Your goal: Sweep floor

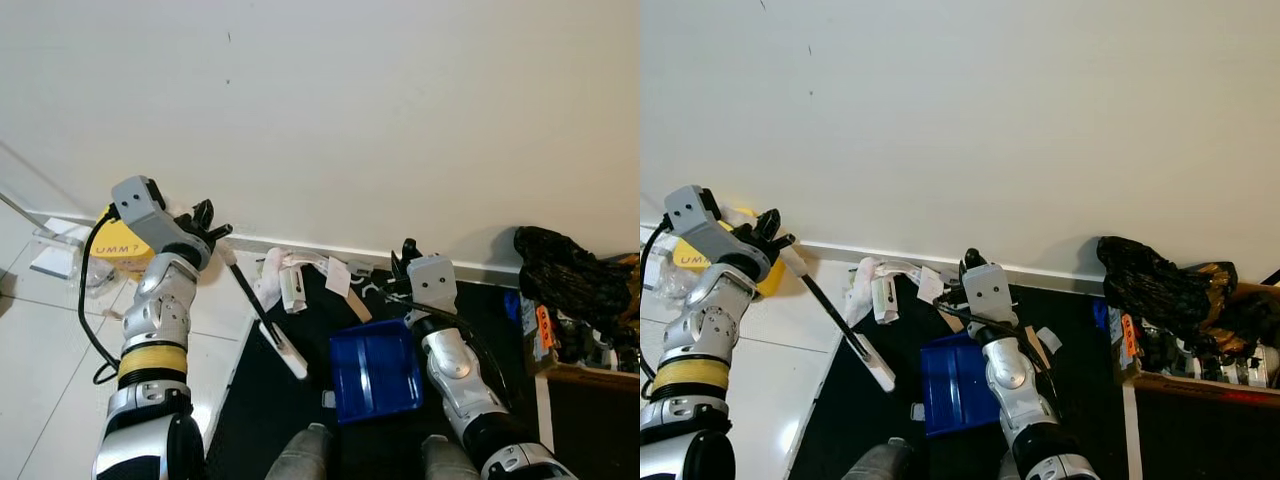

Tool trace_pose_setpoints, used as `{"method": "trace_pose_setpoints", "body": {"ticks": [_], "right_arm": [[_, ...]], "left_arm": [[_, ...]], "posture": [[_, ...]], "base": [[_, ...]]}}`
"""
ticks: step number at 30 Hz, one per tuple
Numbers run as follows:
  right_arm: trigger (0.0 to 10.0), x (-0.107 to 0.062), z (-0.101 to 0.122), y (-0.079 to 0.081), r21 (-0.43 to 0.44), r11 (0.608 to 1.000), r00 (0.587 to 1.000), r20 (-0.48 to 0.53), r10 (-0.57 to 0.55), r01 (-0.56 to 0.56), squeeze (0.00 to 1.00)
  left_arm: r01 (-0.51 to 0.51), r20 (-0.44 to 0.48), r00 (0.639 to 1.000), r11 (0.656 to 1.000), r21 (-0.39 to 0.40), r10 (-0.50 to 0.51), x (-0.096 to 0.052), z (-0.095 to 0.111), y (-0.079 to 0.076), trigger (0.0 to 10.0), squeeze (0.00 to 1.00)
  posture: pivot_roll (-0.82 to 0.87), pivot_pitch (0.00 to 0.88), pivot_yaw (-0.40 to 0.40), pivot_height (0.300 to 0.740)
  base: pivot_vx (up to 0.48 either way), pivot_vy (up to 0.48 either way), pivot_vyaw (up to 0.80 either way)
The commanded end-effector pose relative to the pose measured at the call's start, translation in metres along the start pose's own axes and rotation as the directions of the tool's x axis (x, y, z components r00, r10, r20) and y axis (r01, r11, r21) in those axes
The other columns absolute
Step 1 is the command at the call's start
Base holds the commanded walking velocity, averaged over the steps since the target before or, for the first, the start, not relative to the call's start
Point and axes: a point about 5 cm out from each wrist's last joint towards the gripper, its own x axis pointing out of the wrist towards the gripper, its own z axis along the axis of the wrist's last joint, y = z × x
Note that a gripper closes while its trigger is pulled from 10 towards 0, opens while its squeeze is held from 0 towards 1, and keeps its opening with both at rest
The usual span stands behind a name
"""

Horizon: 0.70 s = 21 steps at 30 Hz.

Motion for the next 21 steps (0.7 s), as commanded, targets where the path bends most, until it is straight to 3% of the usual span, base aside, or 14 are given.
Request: {"method": "trace_pose_setpoints", "body": {"ticks": [1,8,21], "right_arm": [[10.0,0.000,0.003,0.006,0.003,1.000,1.000,0.026,0.018,-0.018,0.00],[10.0,-0.002,0.004,0.008,-0.001,1.000,0.999,0.040,0.028,-0.028,0.00],[10.0,0.002,0.014,-0.012,0.010,1.000,0.995,0.092,-0.025,0.024,0.00]], "left_arm": [[-0.009,0.019,1.000,0.999,0.035,0.008,-0.003,0.009,0.006,10.0,0.00],[-0.005,0.003,1.000,0.999,0.041,0.005,-0.005,0.009,0.007,10.0,0.00],[-0.004,-0.018,1.000,1.000,0.026,0.004,-0.005,0.001,0.004,10.0,0.00]], "posture": [[0.24,0.230,0.147,0.740],[0.23,0.248,0.151,0.740],[0.19,0.241,0.140,0.740]], "base": [[0.000,0.000,0.00],[0.000,0.000,0.00],[0.000,0.000,0.00]]}}
